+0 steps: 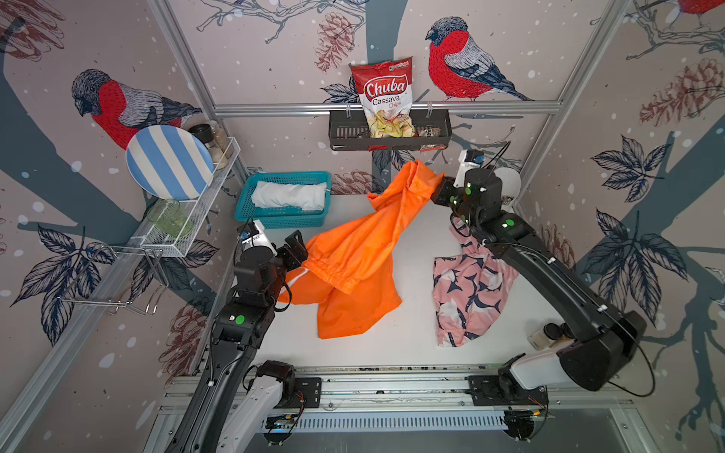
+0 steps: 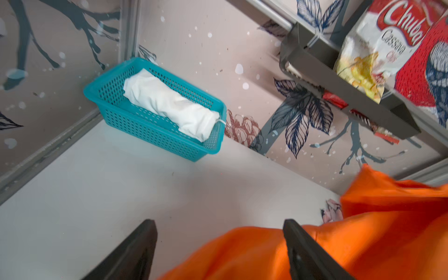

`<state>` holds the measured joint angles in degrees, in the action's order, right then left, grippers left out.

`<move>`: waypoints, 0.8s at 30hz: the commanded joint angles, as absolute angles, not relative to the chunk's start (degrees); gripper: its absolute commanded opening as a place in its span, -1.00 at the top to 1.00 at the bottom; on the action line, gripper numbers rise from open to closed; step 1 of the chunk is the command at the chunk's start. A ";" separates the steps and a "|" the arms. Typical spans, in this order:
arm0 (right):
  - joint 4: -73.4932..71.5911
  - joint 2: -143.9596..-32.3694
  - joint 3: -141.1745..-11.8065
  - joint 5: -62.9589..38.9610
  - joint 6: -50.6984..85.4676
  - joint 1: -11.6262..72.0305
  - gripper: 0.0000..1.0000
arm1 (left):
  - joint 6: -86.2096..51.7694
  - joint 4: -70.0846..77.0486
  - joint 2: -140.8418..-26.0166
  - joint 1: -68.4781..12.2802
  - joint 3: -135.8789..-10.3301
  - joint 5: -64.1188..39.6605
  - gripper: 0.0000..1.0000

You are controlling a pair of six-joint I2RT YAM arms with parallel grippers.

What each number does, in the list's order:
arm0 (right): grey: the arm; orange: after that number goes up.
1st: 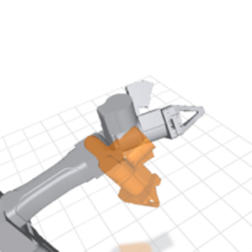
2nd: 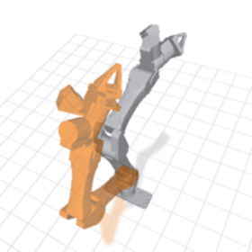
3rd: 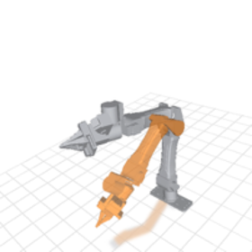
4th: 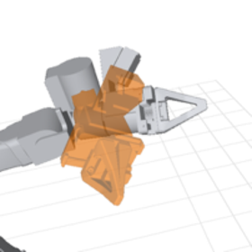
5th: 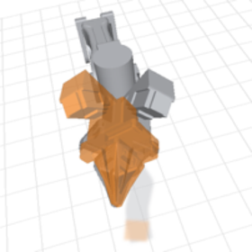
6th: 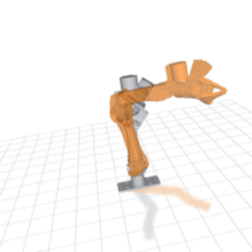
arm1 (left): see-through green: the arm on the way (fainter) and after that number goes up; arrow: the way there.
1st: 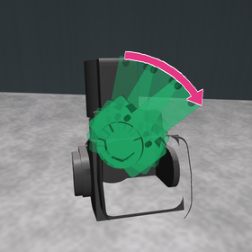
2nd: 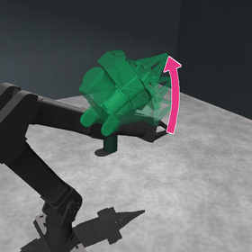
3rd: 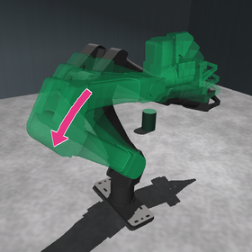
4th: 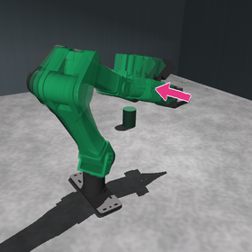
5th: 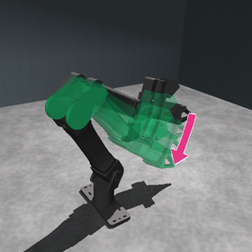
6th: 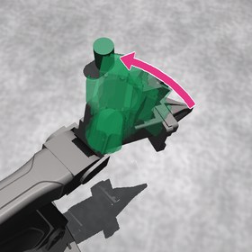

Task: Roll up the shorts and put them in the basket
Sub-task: Place the shorts at the center of the board.

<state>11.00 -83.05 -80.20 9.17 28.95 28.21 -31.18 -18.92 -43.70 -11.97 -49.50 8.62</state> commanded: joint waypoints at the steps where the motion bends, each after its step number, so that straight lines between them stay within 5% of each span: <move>1: 7.26 -84.77 -73.73 -0.08 33.16 22.15 0.00 | -31.81 -19.96 -47.45 -12.13 -48.61 -0.41 -0.64; 3: 13.71 -86.91 -73.39 1.05 30.65 18.84 -0.21 | -32.32 -20.71 -50.42 -12.21 -48.26 -4.04 -0.62; 9: 17.17 -79.06 -64.21 1.94 25.65 17.18 -0.35 | -32.52 -21.84 -55.36 -16.77 -46.59 -7.33 -0.55; 15: 16.74 -72.50 -53.09 -10.61 26.78 18.08 -0.43 | -34.61 -23.82 -61.92 -31.62 -48.12 -0.28 -0.53; 24: 16.19 -65.55 -44.62 -8.50 27.80 15.17 -0.46 | -35.26 -34.77 -88.64 -54.48 -65.87 9.48 -0.51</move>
<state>16.78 -66.85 -45.28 -8.78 27.20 16.38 -34.85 -29.15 -84.27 -50.89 -61.98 5.32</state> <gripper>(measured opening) 0.733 0.756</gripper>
